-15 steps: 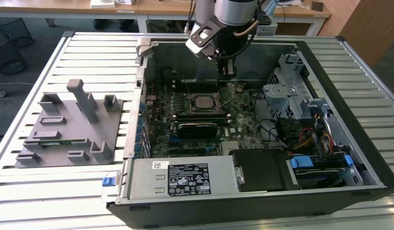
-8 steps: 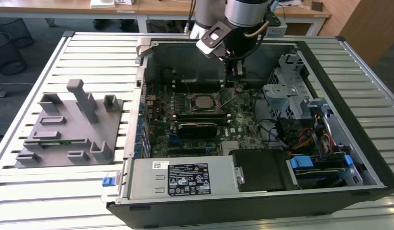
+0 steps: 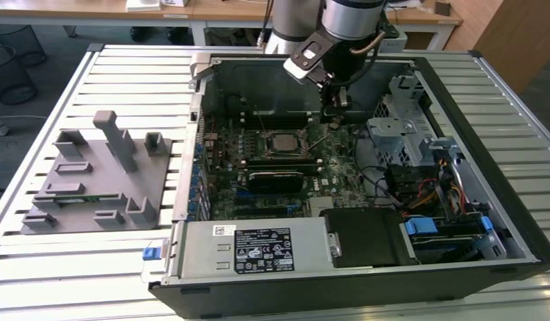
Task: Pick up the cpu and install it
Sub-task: 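Close the cpu cover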
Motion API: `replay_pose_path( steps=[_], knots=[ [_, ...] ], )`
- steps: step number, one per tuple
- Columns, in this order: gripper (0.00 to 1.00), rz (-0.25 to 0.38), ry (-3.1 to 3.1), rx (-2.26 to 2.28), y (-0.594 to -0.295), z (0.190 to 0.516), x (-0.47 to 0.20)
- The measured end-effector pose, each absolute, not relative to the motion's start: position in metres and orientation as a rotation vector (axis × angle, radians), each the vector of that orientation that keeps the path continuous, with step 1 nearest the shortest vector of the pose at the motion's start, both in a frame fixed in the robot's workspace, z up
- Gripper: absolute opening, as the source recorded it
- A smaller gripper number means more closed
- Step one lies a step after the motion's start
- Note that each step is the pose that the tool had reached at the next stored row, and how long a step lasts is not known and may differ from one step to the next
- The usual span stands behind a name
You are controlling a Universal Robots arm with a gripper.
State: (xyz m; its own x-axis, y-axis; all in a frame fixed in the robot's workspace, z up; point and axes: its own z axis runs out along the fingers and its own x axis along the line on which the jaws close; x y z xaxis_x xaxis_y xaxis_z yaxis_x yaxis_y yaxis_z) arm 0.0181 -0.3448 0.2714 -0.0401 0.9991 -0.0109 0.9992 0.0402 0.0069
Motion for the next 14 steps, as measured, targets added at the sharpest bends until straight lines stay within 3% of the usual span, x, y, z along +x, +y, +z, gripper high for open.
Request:
replay_pose_path(
  steps=[14],
  knots=[
    [0.11, -0.005, 2.257, 2.167, -0.337, 0.259, 0.043]
  ],
)
